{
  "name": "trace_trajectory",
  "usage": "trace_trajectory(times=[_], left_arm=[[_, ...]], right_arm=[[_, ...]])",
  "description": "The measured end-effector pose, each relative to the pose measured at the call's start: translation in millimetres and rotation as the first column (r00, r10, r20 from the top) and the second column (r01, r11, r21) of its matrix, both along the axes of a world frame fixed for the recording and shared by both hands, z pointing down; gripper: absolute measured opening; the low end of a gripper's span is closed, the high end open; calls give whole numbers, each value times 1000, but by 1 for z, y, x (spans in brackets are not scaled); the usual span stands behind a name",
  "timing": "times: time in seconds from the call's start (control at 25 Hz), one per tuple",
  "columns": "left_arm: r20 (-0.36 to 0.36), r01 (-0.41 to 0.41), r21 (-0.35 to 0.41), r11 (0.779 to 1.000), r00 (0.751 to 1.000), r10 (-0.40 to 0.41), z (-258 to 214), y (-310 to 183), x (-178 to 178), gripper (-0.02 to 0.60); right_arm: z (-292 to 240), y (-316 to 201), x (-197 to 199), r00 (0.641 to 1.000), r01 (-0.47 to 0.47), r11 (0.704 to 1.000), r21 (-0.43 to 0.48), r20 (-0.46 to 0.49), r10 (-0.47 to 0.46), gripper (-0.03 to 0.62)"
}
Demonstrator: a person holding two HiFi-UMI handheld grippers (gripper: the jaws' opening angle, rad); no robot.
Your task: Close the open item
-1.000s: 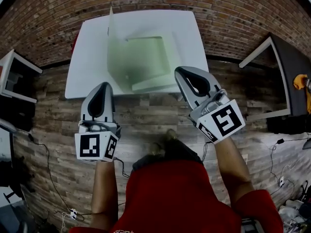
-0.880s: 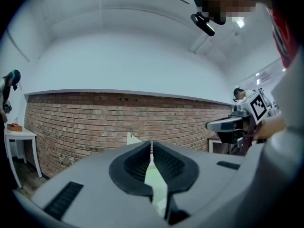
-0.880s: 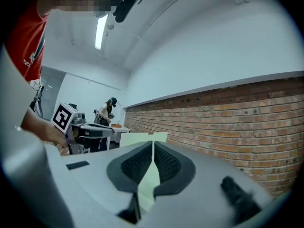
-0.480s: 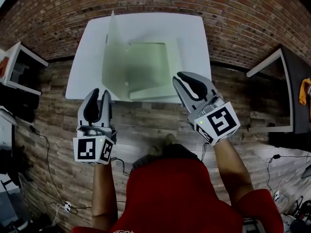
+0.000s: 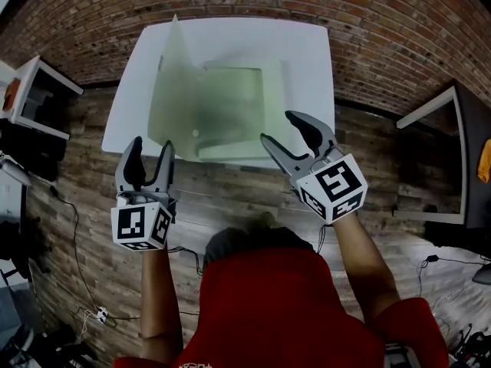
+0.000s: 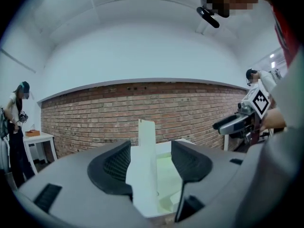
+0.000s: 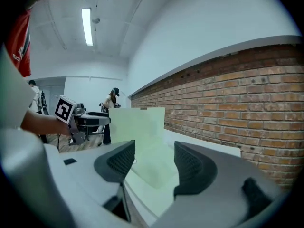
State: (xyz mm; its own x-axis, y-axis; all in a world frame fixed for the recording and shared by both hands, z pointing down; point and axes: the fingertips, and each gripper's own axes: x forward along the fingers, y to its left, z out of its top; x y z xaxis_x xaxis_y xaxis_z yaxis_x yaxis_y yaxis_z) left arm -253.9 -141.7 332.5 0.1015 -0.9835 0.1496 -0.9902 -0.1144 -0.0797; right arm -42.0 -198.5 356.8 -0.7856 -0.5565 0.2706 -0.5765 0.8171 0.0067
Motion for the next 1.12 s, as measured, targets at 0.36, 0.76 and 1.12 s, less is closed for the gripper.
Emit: trace_trajectory(times=[0.36, 0.76, 1.12], left_arm=[[32, -17, -79, 997, 999, 20, 25, -23, -1, 290], [28, -56, -112, 992, 998, 60, 38, -43, -4, 288], [20, -68, -100, 993, 997, 71, 38, -48, 0, 203]], right_arm=[[54, -23, 16, 994, -52, 992, -115, -106, 40, 252], [130, -33, 30, 985, -134, 934, -331, -146, 89, 252], [159, -35, 31, 986, -145, 891, -430, -140, 93, 252]])
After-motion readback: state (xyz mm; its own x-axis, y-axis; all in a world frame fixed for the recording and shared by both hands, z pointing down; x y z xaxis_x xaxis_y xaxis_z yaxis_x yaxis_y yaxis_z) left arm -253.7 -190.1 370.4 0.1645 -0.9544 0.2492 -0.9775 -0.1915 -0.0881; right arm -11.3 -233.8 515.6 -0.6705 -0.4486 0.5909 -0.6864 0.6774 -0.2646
